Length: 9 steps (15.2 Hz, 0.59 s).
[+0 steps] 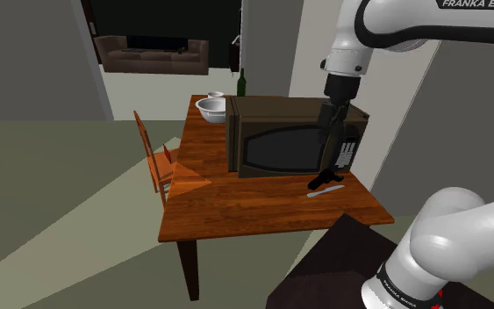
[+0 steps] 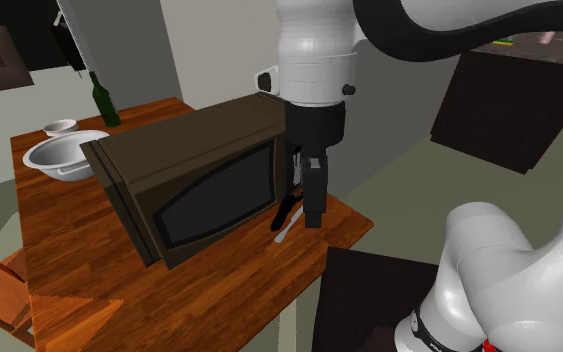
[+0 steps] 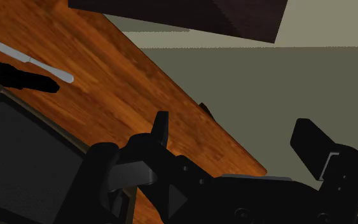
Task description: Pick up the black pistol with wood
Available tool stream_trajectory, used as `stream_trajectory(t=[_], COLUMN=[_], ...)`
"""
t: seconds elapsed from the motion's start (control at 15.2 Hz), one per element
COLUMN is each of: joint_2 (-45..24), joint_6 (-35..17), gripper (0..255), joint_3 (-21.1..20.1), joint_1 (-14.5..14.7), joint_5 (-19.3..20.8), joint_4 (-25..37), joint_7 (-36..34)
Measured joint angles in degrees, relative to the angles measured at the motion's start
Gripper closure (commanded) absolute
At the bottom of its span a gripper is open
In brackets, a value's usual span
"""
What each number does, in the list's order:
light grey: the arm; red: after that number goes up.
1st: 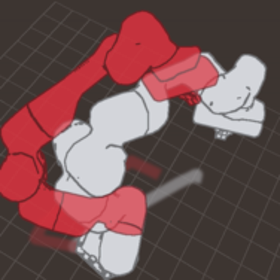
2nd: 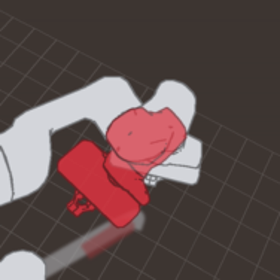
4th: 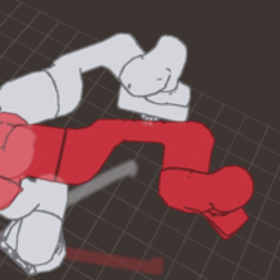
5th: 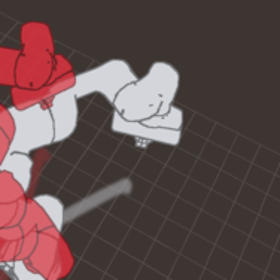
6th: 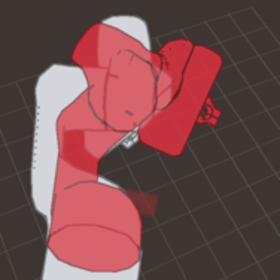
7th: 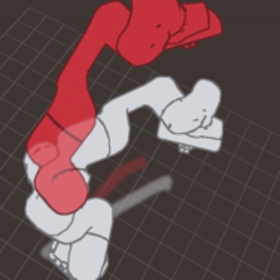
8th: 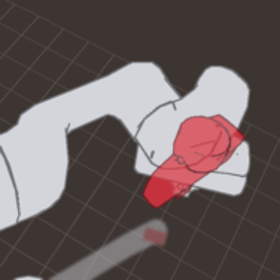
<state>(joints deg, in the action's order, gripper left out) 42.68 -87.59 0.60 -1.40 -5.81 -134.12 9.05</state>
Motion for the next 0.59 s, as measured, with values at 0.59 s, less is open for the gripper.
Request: stream_trajectory(t=[0.59], joint_2=[3.69], joint_6=[-7.37], gripper=[0], joint_3=[8.62], joint_1=[-0.66], joint_5=[7.52], joint_4=[-10.07], joint_7=[16.01])
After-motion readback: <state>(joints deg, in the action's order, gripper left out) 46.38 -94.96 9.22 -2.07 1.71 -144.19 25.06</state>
